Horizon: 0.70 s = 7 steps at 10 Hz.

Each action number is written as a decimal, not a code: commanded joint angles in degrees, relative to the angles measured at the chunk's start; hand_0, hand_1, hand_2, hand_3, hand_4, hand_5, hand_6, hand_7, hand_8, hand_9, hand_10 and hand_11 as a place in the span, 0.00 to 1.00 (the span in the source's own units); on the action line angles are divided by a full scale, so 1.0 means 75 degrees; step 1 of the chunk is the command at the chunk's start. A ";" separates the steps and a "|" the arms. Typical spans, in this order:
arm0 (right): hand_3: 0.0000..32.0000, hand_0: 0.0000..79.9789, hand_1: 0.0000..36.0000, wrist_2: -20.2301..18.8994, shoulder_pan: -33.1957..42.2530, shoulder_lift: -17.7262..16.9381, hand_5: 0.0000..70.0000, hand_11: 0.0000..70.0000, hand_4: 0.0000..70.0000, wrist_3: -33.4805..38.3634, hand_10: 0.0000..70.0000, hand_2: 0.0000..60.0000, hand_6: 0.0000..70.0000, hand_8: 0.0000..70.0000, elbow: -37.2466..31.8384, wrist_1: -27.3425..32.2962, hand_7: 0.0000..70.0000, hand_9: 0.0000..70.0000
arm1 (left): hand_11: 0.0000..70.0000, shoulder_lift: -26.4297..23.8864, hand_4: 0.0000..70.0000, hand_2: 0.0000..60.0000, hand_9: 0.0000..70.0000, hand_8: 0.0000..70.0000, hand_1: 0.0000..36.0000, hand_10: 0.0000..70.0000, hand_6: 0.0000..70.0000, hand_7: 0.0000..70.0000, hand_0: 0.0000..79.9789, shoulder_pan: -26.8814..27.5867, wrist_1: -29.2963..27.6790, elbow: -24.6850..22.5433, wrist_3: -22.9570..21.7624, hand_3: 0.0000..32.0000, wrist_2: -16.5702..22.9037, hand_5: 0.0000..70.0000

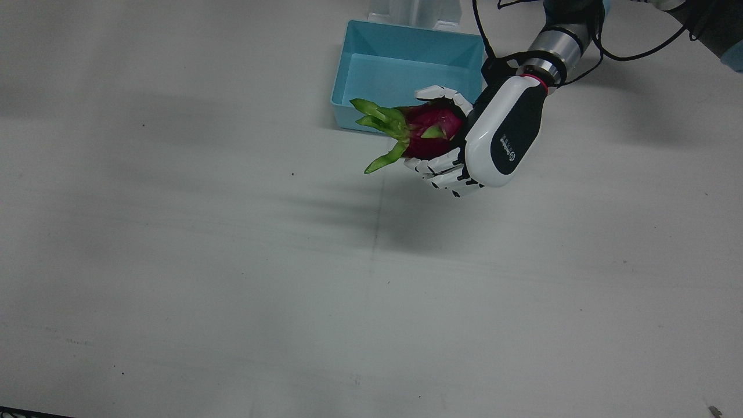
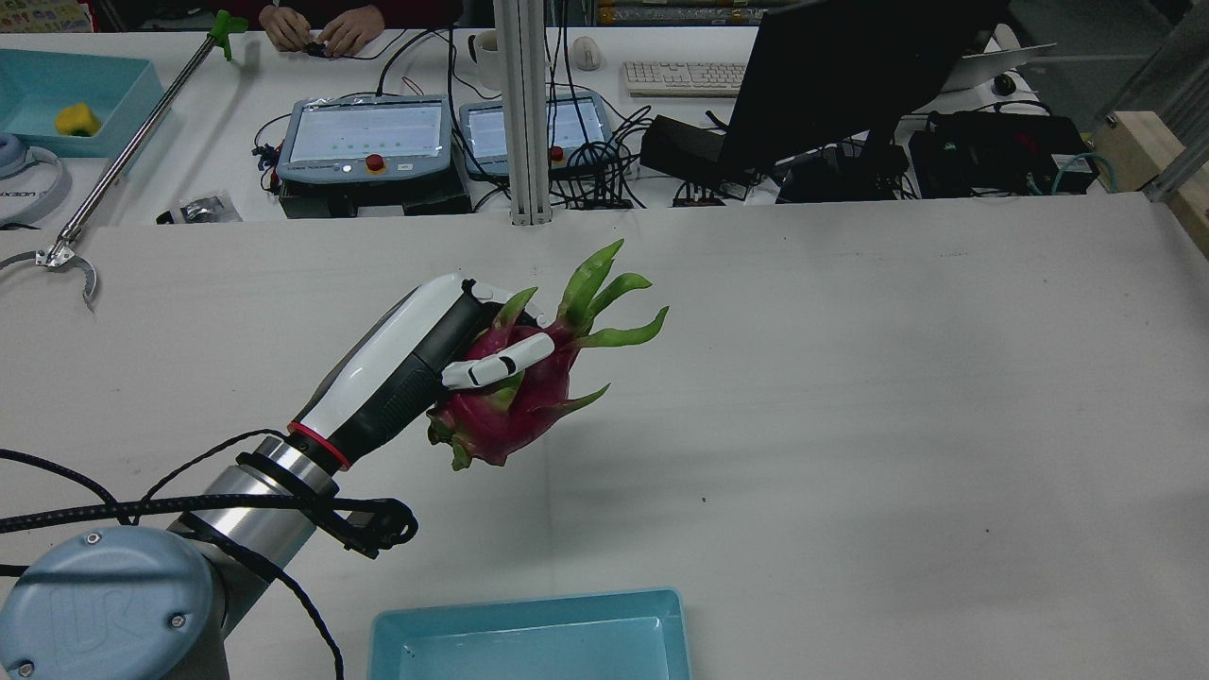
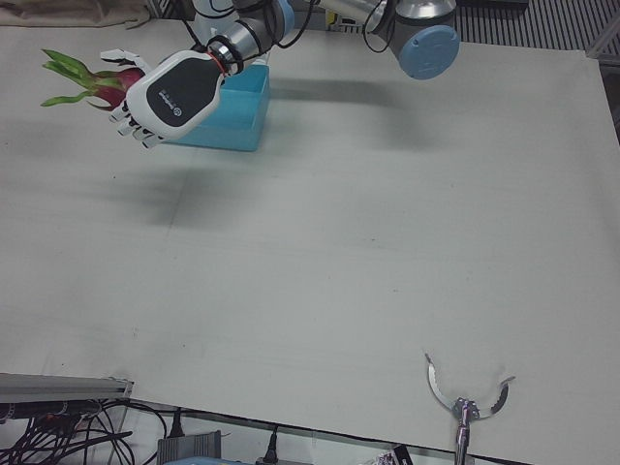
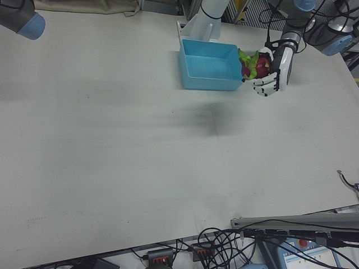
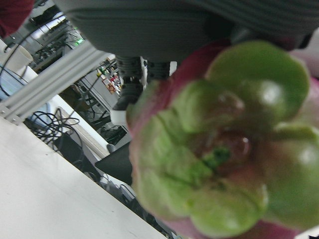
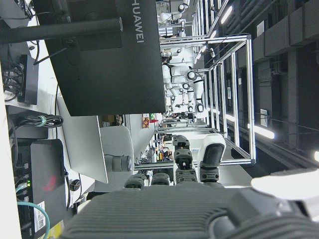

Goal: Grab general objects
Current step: 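Lift the held dragon fruit up and away from the table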

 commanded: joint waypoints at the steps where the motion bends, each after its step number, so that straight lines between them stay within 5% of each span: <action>1: 0.00 0.00 0.00 0.0000 0.0000 0.0000 0.00 0.00 0.00 0.0000 0.00 0.00 0.00 0.00 0.0000 0.0000 0.00 0.00 | 1.00 -0.0517 1.00 0.57 1.00 1.00 0.00 1.00 0.89 1.00 0.26 0.0073 -0.0708 -0.0299 0.0752 0.00 0.1120 0.52; 5: 0.00 0.00 0.00 0.0000 0.0000 0.0000 0.00 0.00 0.00 0.0000 0.00 0.00 0.00 0.00 0.0000 0.0000 0.00 0.00 | 1.00 -0.0484 1.00 0.66 1.00 1.00 0.00 1.00 1.00 1.00 0.40 0.0156 -0.1190 -0.0299 0.0920 0.00 0.1802 0.58; 6: 0.00 0.00 0.00 0.0000 0.0000 0.0000 0.00 0.00 0.00 0.0000 0.00 0.00 0.00 0.00 0.0000 0.0000 0.00 0.00 | 1.00 -0.0484 1.00 0.60 1.00 1.00 0.00 1.00 0.98 1.00 0.41 0.0155 -0.1319 -0.0427 0.0920 0.00 0.2001 0.56; 7: 0.00 0.00 0.00 0.0000 0.0000 0.0000 0.00 0.00 0.00 0.0000 0.00 0.00 0.00 0.00 0.0000 0.0000 0.00 0.00 | 1.00 -0.0472 1.00 0.42 1.00 1.00 0.00 1.00 0.94 1.00 0.33 0.0167 -0.1401 -0.0533 0.0920 0.00 0.2131 0.51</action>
